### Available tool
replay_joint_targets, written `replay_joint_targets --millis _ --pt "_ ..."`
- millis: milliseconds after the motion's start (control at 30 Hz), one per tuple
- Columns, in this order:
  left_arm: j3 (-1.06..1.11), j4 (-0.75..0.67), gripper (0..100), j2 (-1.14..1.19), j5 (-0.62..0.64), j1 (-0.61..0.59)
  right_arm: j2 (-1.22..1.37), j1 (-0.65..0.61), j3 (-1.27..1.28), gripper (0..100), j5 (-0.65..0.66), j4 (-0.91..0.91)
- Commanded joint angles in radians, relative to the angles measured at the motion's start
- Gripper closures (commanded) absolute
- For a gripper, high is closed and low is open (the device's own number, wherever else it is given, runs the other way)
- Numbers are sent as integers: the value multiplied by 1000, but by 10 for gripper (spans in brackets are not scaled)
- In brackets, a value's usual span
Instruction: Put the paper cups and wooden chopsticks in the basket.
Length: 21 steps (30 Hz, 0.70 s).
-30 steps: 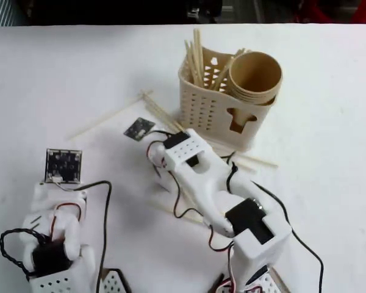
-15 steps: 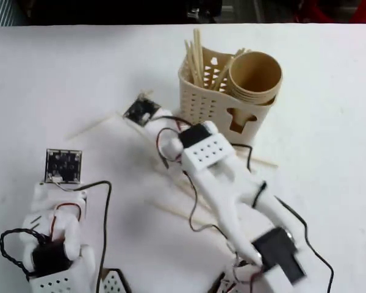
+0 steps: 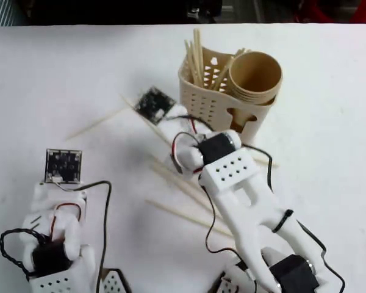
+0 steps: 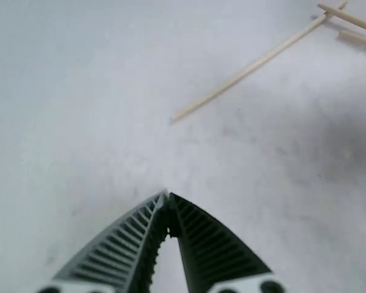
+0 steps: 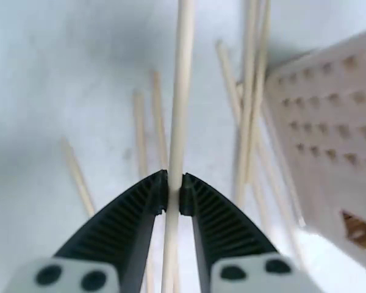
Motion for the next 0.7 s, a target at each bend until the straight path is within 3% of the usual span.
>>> replay_joint_targets --millis 0,367,567,667 --pt "-5 -21 976 -8 -8 -7 27 5 66 981 0 -28" --pt "-5 -20 976 -8 -8 -7 234 7 107 973 2 -35" --pt "-5 -20 976 -8 -8 -7 243 1 68 800 -6 4" --pt "-5 -21 976 -8 -8 -7 243 1 25 783 -8 15"
